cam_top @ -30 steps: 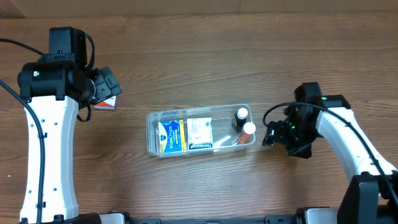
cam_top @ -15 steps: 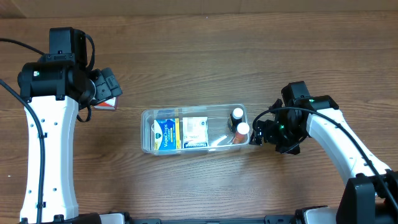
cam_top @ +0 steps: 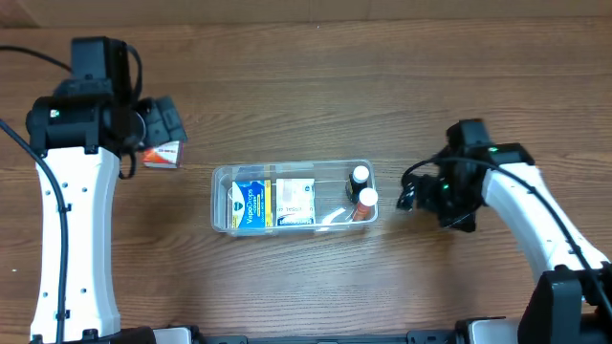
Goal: Pack container
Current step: 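Reach the left gripper to the red box and grasp it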
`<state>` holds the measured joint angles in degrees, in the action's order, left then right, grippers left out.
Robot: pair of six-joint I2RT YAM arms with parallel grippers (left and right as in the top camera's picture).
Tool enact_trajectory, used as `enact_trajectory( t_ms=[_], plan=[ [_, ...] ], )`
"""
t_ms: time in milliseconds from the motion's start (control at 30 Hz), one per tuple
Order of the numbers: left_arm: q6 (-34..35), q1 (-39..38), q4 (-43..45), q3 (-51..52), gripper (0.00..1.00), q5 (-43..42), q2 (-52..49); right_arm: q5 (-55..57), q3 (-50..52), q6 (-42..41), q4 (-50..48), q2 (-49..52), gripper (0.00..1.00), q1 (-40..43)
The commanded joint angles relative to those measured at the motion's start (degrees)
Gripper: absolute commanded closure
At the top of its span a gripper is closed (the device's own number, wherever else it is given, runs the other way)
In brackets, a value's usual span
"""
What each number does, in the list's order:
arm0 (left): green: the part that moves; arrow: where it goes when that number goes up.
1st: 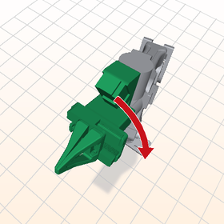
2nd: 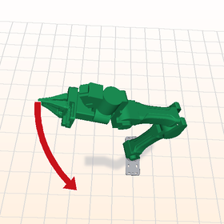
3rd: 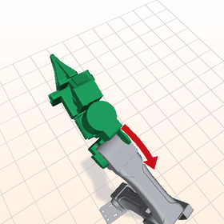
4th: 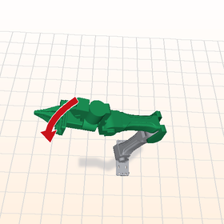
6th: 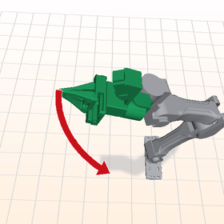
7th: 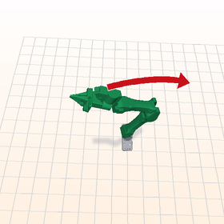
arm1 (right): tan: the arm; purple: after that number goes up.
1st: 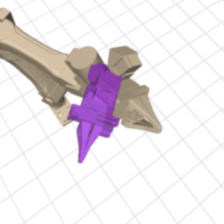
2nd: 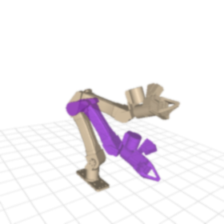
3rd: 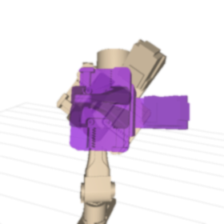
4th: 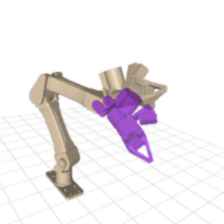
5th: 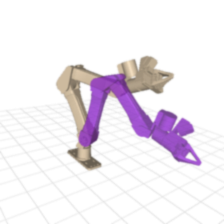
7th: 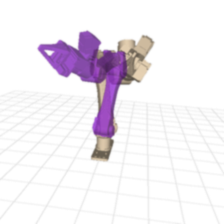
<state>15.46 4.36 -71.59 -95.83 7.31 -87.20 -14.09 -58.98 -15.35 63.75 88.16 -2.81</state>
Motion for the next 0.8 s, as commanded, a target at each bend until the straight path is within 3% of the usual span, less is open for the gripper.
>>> enact_trajectory(
  t_ms=[0,100,233,500,767],
  plan=[
    [-15.45,7.89,5.62,0.04,0.00,-7.28,-3.87,2.12,-5.05,1.14,1.90,-0.26,0.00,4.59],
    [-21.86,13.05,7.43,0.04,0.00,-10.25,-12.55,2.69,-5.14,2.10,3.19,-0.26,0.00,7.34],
    [-29.24,12.37,10.67,0.04,0.00,-9.88,-24.63,2.71,-5.14,2.10,2.95,-0.26,0.00,7.56],
    [-32.20,7.39,17.84,0.04,0.00,-9.88,-33.35,3.10,-5.14,2.10,3.02,-0.26,0.00,7.56],
    [-27.87,7.30,19.06,0.04,0.00,-6.86,-37.94,3.41,-5.14,2.08,3.26,-0.26,0.00,7.56]
  ],
)
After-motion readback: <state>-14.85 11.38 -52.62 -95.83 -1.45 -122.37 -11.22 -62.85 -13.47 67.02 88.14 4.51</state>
